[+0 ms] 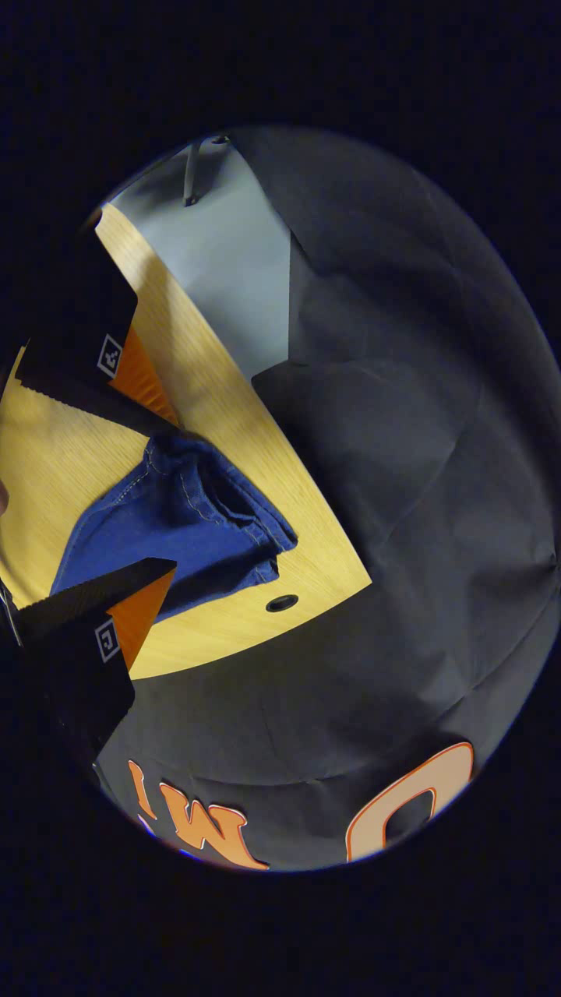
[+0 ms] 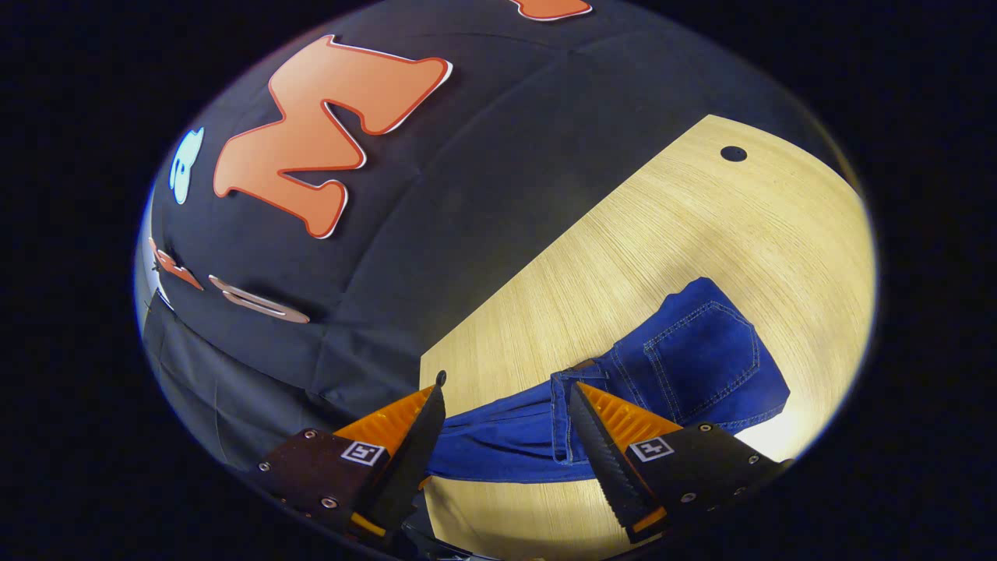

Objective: Grasp the waist and the cuffs of the jeans and fold them to make the two legs overlap; first hold the waist and fold one-third of the jeans toward the cuffs, then hold the cuffs and fold the remaining one-third in the same direction to finish folding.

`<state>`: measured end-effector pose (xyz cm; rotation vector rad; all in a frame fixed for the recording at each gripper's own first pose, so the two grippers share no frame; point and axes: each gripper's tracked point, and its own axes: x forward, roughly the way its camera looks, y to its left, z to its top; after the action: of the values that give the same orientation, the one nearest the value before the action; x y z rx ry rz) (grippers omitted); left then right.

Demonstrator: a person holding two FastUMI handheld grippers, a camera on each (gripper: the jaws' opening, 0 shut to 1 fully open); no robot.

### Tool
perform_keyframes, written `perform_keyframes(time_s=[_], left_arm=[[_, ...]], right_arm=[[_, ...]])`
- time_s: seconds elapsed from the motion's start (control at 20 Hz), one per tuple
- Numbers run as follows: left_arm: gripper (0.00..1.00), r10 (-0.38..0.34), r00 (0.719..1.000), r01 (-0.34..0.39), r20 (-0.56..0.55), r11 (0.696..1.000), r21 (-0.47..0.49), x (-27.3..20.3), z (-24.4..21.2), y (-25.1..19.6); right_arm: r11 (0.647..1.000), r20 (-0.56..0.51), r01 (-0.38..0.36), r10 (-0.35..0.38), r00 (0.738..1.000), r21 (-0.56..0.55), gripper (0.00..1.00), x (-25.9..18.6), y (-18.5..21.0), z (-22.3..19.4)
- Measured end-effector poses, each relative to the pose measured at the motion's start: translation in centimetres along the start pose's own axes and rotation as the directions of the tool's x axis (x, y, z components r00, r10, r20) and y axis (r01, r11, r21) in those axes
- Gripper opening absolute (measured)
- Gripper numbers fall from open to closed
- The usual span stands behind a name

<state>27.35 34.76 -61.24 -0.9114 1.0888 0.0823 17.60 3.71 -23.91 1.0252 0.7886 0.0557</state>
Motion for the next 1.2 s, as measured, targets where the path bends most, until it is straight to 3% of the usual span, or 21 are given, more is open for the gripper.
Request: perform_keyframes(time_s=[0.15, 0.25, 0.3, 0.35, 0.5, 0.6, 0.75, 0.8, 0.95, 1.2], left_arm=[[0.95, 0.007, 1.000, -0.008, 0.025, 0.999, 0.051, 1.7, 0.1, -1.4], [0.87, 0.043, 0.998, -0.046, 0.039, 0.996, 0.079, 2.7, -0.1, -1.7], [0.78, 0.070, 0.996, -0.074, 0.047, 0.992, 0.098, 3.2, 0.0, -1.4], [0.62, 0.103, 0.995, -0.104, 0.014, 0.990, 0.099, 4.1, -0.9, -1.0], [0.14, 0.063, 0.996, -0.067, 0.056, 0.996, 0.063, 4.0, -0.3, -2.3], [0.09, 0.049, 0.994, -0.057, 0.097, 0.995, 0.085, 2.5, -0.6, -2.9], [0.09, -0.029, 0.990, 0.008, 0.136, 0.988, 0.154, -1.2, -1.3, -6.8], [0.09, -0.052, 0.986, 0.021, 0.155, 0.981, 0.193, -2.6, -1.5, -8.1], [0.08, -0.115, 0.976, 0.051, 0.182, 0.944, 0.325, -6.4, -3.4, -13.1], [0.08, -0.222, 0.960, 0.125, 0.171, 0.885, 0.448, -9.8, -8.2, -22.0]], right_arm=[[1.000, -0.004, -0.014, 0.014, 1.000, 0.007, 0.98, -0.5, 0.2, -0.1], [1.000, -0.008, -0.008, 0.008, 1.000, 0.005, 0.98, -1.0, -0.3, -0.2], [1.000, -0.007, -0.007, 0.007, 1.000, 0.010, 0.97, -1.2, -0.5, -0.1], [1.000, -0.008, -0.001, 0.001, 1.000, 0.018, 0.96, -1.5, -0.9, -0.1], [1.000, 0.020, 0.010, -0.010, 1.000, 0.010, 0.95, -2.7, -2.3, 0.5], [1.000, 0.037, -0.028, 0.027, 0.999, 0.015, 0.91, -3.2, -2.2, 1.3], [0.998, 0.042, -0.048, 0.047, 0.998, 0.036, 0.91, -3.7, -2.7, 2.5], [0.998, 0.045, -0.056, 0.054, 0.998, 0.042, 0.97, -3.7, -2.8, 2.9], [0.994, 0.041, -0.090, 0.087, 0.995, 0.063, 0.98, -4.0, -2.8, 4.0], [0.988, 0.020, -0.143, 0.142, 0.990, 0.064, 0.98, -4.9, -3.2, 4.8]])
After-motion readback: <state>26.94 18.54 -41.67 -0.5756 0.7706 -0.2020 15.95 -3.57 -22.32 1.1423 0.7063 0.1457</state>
